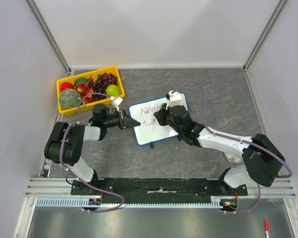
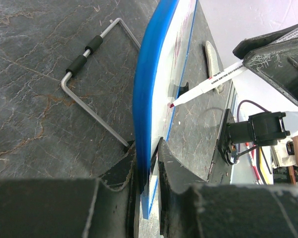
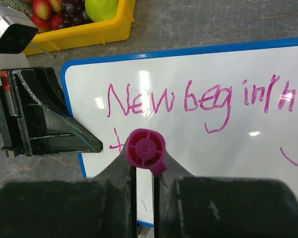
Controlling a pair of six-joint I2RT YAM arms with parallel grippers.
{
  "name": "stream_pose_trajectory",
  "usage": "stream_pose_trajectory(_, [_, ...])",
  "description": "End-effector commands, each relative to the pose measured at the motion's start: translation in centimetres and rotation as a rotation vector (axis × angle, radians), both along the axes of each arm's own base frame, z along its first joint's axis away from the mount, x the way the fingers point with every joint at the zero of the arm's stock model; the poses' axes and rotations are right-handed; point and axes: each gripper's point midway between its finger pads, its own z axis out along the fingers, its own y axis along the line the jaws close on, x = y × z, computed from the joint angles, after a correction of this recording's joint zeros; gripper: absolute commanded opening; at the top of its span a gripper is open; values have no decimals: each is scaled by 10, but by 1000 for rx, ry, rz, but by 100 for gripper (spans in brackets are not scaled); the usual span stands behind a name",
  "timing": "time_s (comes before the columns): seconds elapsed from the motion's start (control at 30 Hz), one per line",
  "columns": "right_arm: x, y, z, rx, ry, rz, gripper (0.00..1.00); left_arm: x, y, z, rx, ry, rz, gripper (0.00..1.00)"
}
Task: Write a sentence on the whiteboard
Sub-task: Write with the whiteboard marker on the whiteboard.
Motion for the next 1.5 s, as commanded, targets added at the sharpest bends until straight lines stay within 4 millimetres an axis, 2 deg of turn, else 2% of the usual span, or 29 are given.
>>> stream_pose_trajectory(0.0, [17,-17,12,-35,-39,-80,0,6,3,-5,45,-42,14,2])
stream_pose_trajectory(0.17, [24,-7,29,1,-62,-64,0,6,3,-5,44,-43,12,2])
stream_pose_trajectory(0.33, [24,2,31,27,-58,-36,0,6,3,-5,45,-40,12,2])
stream_pose_trajectory(0.6, [15,5,2,-4,5,8,0,7,3,-5,45,-43,12,2])
stream_pose_trajectory(0.77, [9,3,-10,-20,34,20,0,7,3,-5,45,-43,12,2])
stream_pose_trajectory(0.9, [5,2,-13,-25,43,33,0,7,3,-5,47,-44,13,2])
stream_pose_trajectory(1.0, [2,3,-6,-8,40,41,0,7,3,-5,47,-43,13,2])
stream_pose_trajectory(1.17, [0,3,29,106,13,59,0,7,3,-5,48,-46,14,2])
stream_pose_trajectory(1.27, [4,-3,44,141,-8,45,0,7,3,-5,48,-44,14,2])
stream_pose_trajectory(1.33, [8,-9,47,141,-19,26,0,7,3,-5,49,-44,13,2])
stream_pose_trajectory(1.47, [16,-17,42,117,-19,-8,0,7,3,-5,48,-44,14,2])
